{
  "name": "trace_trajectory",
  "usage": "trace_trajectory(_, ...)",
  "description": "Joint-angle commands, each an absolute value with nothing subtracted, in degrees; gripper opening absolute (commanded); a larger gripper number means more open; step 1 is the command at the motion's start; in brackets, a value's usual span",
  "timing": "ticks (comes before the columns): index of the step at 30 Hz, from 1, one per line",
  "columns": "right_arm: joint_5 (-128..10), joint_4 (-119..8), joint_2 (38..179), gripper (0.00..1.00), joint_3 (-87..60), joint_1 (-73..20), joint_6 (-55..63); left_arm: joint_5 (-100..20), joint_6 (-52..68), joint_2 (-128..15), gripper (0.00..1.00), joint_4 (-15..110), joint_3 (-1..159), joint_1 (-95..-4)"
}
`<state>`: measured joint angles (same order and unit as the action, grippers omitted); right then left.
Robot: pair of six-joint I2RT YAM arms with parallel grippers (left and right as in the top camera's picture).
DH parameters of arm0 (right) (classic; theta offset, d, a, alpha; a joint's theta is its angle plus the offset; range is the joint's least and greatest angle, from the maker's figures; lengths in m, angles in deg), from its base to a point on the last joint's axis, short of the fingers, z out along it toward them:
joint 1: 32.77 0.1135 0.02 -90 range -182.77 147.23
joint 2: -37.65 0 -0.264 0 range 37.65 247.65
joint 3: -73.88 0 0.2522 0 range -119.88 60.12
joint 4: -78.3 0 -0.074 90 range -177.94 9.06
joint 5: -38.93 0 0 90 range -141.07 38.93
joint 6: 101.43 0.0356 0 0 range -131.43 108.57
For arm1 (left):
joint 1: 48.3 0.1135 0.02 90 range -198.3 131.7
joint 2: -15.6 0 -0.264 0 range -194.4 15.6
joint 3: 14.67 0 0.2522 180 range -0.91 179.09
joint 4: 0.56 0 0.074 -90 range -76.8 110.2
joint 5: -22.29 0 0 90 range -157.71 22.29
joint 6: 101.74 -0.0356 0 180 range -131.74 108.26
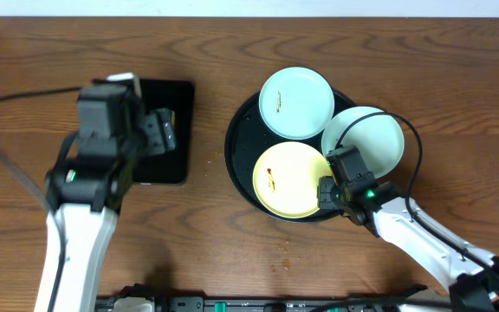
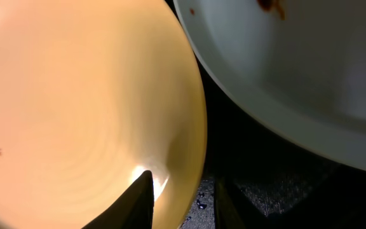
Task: Clean dirty plates on tray and stack at the side
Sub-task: 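Reach the left gripper into the black tray and grasp the sponge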
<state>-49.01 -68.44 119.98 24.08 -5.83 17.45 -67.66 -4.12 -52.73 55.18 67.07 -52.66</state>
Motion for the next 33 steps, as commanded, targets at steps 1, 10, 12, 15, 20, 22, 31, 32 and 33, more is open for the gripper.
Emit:
trace_trajectory(1, -48.79, -68.46, 121.25, 0.32, 23.67, -5.57, 17.21, -70.02, -6.61, -56.93, 0.79, 55.18, 68.32, -52.81)
trace_trajectory(10, -48.79, -68.48, 121.22, 0.25, 23.65, -5.57, 17.21, -73.38, -6.59, -70.04, 0.8, 50.57, 68.32, -51.65)
trace_trajectory(12, -48.79, -68.5, 121.22, 0.25, 23.65, -5.57, 17.21, -73.38, -6.63, -73.61, 0.82, 47.25, 68.32, -51.06)
trace_trajectory(15, -48.77, -68.52, 121.22, 0.27, 23.65, -5.59, 17.21, -73.36, -7.25, -78.94, 0.82, 42.55, 68.32, -49.84)
trace_trajectory(20, -48.79, -68.55, 121.22, 0.28, 23.65, -5.59, 17.21, -73.34, -7.25, -86.85, 0.82, 37.32, 68.32, -48.57)
trace_trajectory(22, -48.77, -68.68, 121.22, 0.28, 23.65, -5.59, 17.21, -73.3, -7.22, -89.15, 0.82, 36.45, 68.32, -48.53)
trace_trajectory(31, -48.77, -69.11, 121.22, 0.31, 23.65, -5.59, 17.21, -70.21, -7.53, -94.94, 0.81, 36.89, 68.32, -48.53)
trace_trajectory(32, -48.77, -69.11, 121.22, 0.32, 23.65, -5.59, 17.21, -70.08, -8.16, -95.0, 0.78, 37.48, 68.32, -48.53)
trace_trajectory(33, -48.77, -69.11, 121.22, 0.32, 23.65, -5.59, 17.21, -70.13, -8.93, -95.0, 0.71, 38.07, 68.32, -48.53)
